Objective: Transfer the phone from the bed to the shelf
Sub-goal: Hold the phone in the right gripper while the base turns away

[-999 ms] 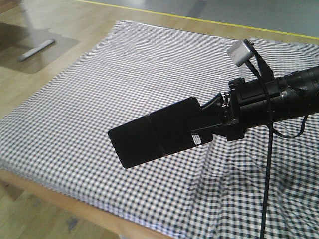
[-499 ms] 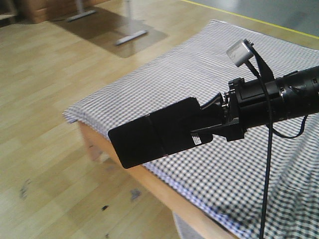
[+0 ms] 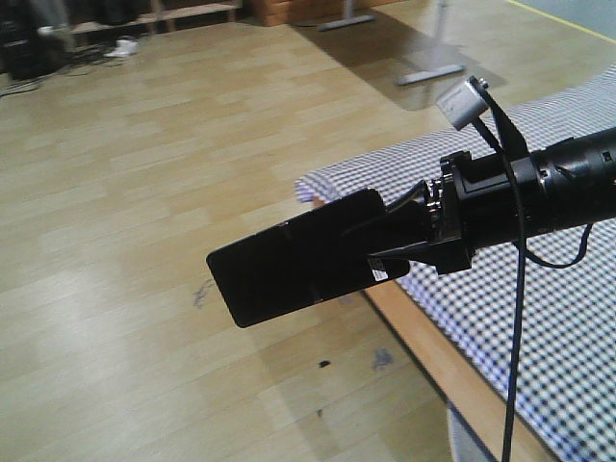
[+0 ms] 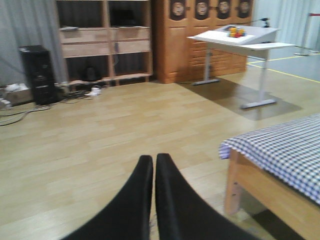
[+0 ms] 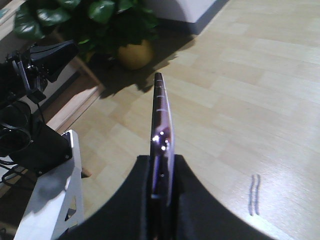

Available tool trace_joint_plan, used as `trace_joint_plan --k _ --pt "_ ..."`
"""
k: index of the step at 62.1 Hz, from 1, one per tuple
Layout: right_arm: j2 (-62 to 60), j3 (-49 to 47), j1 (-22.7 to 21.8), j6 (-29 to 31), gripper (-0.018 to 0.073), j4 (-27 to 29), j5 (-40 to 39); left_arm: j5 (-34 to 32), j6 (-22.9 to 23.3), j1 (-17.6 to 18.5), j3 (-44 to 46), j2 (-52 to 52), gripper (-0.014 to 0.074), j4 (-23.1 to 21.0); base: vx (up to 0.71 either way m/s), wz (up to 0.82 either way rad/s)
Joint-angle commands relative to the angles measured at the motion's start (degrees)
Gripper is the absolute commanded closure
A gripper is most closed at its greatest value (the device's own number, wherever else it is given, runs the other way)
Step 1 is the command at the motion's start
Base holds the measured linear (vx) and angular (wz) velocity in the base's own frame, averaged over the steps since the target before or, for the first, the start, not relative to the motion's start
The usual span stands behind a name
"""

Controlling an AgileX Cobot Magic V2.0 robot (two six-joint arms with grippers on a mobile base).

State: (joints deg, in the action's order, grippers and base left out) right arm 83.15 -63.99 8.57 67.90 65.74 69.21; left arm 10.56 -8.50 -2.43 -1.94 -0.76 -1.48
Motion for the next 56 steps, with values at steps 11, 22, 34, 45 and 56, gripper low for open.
trace_joint_plan --k 11,22,34,45,56 --pt "-2.3 -1.5 -0.1 0.0 0.0561 5.0 4.5 -4.1 0.3 0.2 1.2 -0.8 0.0595 -0.5 -0.16 0.62" --pt "-2.3 -1.5 -0.1 0.0 0.0561 5.0 4.5 -4.1 0.3 0.2 1.2 -0.8 0.0595 -0.5 -0.14 0.56" --pt "-2.3 -1.5 -0.1 0.0 0.0561 5.0 4.5 -4.1 0.3 0.2 1.2 -0.8 0.0595 -0.5 -0.12 0.47" --pt "-2.3 -1.5 -0.1 0.0 0.0561 5.0 4.5 -4.1 0.3 0.2 1.2 -0.8 0.0595 -0.5 -0.10 0.37" --pt "-2.3 -1.5 -0.1 0.0 0.0561 5.0 4.5 -4.1 0.3 0.2 1.2 -0.8 0.0595 -0.5 -0.07 0.27"
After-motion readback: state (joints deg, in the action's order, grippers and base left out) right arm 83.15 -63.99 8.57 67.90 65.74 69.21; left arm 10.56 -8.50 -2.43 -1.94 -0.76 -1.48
